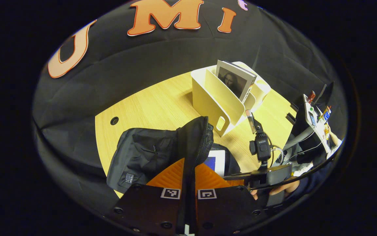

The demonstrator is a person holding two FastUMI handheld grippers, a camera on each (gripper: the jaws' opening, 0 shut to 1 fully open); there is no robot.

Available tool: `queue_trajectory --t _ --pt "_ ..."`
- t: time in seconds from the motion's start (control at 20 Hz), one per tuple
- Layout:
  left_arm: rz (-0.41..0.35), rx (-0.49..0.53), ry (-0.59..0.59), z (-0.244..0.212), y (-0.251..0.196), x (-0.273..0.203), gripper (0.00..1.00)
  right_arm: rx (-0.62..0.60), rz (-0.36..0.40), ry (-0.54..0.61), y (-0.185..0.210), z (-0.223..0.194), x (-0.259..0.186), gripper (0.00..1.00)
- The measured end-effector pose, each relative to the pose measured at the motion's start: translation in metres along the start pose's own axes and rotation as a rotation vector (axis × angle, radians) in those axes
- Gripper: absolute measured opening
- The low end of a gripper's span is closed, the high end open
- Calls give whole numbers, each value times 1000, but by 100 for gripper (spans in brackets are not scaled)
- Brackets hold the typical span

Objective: Open the schoolbag, grab two books from the bookshelf and put them into the schoolbag.

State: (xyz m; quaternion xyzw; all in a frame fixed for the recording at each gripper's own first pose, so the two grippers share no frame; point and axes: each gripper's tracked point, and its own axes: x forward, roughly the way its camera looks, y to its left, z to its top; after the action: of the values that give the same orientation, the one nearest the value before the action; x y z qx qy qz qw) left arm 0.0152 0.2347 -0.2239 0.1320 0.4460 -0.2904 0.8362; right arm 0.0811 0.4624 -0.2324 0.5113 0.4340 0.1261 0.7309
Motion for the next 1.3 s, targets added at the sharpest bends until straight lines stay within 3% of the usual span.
queue_trajectory --t 0.05,0.15,0.4,0.6,0.95,1.3 --pt "0 4 -3 0 1 0 6 -59 -54 11 -13 1 -6 63" --pt "-4 -6 -9 -1 1 -2 5 -158 -121 24 -30 2 -25 65" --pt "-13 2 -4 -8 0 -3 5 -318 -198 -7 -39 30 -78 83" --pt "-15 28 -7 -7 1 -2 6 -443 -303 -49 -46 60 -116 93" --pt "-35 56 5 -7 1 -2 6 -542 -450 -54 -52 112 -165 96" --pt "-59 80 21 -6 7 5 5 -600 -557 -107 -25 188 -216 96"
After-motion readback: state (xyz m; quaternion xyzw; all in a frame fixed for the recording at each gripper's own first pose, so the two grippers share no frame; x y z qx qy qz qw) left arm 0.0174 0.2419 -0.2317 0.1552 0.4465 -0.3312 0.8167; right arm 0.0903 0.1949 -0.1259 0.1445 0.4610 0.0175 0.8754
